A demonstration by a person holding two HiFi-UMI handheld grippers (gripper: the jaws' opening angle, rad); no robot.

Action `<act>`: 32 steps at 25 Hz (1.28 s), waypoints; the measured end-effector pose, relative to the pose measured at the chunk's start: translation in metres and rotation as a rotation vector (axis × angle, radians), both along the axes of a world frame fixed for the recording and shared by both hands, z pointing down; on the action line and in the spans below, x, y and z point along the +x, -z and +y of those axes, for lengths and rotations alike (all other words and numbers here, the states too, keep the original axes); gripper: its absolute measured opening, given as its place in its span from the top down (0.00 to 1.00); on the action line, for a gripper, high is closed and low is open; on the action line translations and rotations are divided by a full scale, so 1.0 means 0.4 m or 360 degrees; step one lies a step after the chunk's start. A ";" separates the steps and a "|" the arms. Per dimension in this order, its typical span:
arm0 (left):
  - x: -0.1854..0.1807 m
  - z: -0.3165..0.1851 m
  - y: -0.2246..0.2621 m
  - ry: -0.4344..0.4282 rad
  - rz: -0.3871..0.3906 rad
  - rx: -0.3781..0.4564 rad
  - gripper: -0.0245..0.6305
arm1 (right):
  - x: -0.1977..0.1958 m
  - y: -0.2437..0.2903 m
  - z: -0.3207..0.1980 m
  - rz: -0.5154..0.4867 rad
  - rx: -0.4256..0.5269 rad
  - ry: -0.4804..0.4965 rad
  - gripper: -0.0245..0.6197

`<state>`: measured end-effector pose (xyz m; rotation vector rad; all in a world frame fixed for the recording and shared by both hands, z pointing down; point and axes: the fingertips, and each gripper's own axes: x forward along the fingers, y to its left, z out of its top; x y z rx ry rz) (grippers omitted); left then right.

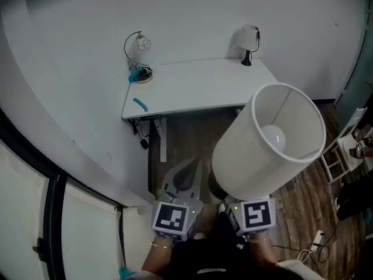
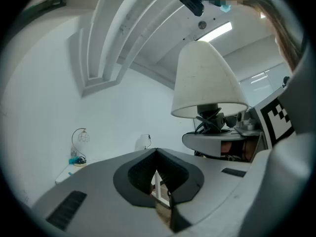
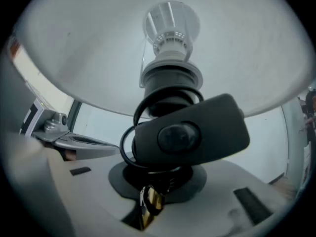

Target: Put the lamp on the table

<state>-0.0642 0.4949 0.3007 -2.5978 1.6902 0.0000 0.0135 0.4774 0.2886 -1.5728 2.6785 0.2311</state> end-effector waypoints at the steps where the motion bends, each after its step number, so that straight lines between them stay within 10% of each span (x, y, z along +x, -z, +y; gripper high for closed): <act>1: -0.001 -0.007 0.002 0.0005 0.0004 0.0003 0.96 | -0.001 0.001 -0.008 -0.0001 0.0004 0.0004 0.87; 32: 0.097 -0.447 -0.019 -0.0007 -0.0001 -0.0071 0.96 | 0.087 -0.004 -0.439 -0.0004 -0.0040 -0.0008 0.87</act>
